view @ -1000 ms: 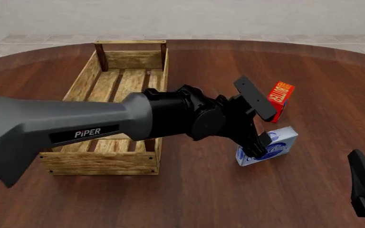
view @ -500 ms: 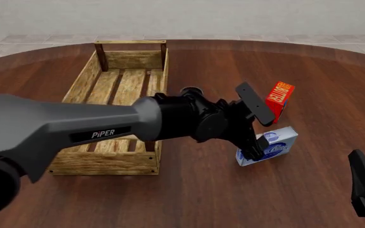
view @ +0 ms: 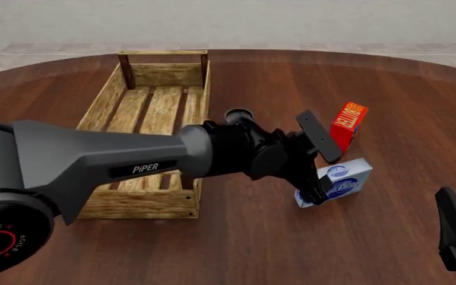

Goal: Pick up the cream cheese and put it in the tray.

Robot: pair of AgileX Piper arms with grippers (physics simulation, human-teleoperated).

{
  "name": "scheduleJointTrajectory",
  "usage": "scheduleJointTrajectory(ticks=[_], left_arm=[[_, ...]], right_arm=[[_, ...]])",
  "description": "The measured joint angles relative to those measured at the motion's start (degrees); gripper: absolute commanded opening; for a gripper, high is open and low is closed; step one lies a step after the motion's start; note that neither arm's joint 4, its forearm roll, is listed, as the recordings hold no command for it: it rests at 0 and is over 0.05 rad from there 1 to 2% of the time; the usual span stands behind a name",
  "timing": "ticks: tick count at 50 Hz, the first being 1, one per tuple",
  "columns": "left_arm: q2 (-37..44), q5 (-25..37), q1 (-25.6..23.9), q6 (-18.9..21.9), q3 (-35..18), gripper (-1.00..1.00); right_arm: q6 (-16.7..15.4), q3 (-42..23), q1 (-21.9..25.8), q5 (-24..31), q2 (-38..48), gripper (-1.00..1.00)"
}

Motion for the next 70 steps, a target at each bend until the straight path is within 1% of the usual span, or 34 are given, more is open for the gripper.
scheduleJointTrajectory(ticks=[18,41,58,70], left_arm=[[2.7,1.1,0.5,1.1,-1.7,1.00],[6.2,2.6,0.4,0.4,-3.6,1.00],[7.9,3.7,1.5,1.9,-5.2,1.00],[8.8,4.1,1.8,2.2,-5.9,1.00]], right_arm=[[-0.1,0.0,0.1,0.0,0.0,1.00],[0.1,0.0,0.1,0.2,0.0,1.00],[0.2,0.0,0.1,0.3,0.0,1.00],[0.2,0.0,0.0,0.3,0.0,1.00]])
